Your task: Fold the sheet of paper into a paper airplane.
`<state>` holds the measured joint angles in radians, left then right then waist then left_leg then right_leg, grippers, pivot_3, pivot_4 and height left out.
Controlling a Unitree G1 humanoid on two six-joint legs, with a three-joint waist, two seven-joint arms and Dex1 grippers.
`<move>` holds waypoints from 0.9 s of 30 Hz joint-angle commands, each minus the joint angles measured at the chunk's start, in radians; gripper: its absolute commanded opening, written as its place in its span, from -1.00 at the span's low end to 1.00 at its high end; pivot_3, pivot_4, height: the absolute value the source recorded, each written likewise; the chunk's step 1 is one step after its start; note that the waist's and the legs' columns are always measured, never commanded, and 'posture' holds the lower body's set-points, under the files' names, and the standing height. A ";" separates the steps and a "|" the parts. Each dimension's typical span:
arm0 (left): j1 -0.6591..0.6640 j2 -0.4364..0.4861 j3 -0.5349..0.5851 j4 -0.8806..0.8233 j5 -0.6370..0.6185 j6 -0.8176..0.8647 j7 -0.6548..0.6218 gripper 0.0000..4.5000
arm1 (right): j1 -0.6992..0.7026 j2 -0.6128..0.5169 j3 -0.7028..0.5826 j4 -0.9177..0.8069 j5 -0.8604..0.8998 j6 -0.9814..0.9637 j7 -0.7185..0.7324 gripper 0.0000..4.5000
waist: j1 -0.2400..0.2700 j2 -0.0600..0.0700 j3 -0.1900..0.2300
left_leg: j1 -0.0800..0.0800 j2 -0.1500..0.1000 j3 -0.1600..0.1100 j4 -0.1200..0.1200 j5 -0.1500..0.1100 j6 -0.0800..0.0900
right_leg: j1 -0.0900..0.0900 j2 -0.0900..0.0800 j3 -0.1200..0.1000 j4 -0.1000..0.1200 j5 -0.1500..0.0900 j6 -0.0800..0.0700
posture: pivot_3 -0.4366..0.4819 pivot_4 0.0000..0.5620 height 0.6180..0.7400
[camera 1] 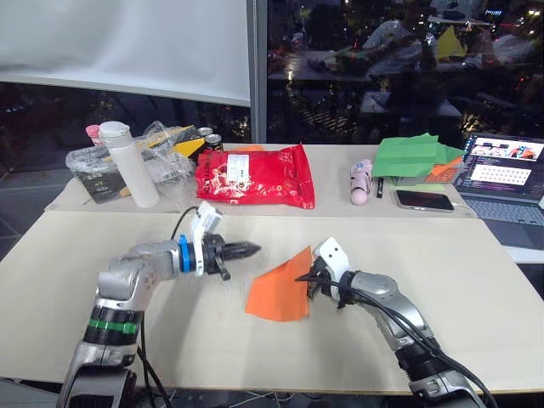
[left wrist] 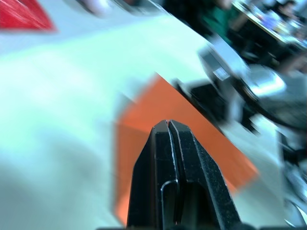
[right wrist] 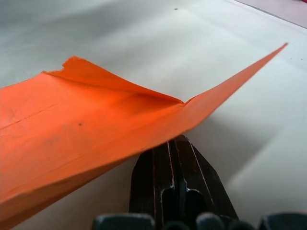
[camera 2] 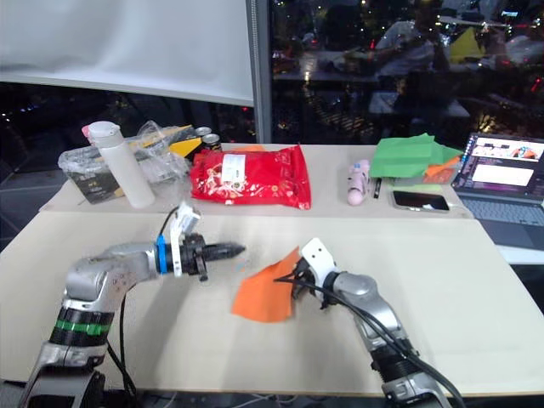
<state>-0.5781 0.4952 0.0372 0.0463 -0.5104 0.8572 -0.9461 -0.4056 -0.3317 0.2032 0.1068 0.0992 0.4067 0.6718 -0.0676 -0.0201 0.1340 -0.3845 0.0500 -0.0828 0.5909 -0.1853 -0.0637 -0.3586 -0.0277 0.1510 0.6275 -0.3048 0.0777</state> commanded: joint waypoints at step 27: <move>0.045 -0.197 -0.262 0.231 0.279 -0.315 0.083 -1.00 | 0.008 0.018 -0.078 -0.126 0.059 0.054 -0.041 -1.00 | 0.000 0.000 0.000 | -0.001 0.000 0.000 0.000 0.000 0.000 | -0.001 0.000 0.000 0.001 0.000 0.000 | -0.05 -0.47 0.58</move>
<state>-0.5418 0.2925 -0.2191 0.2804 -0.2414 0.5430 -0.8626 -0.3768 -0.3222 0.1488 0.0105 0.1407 0.4723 0.6402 -0.0679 -0.0202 0.1341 -0.3855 0.0498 -0.0828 0.5913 -0.1853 -0.0637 -0.3592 -0.0276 0.1511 0.6281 -0.3045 0.0776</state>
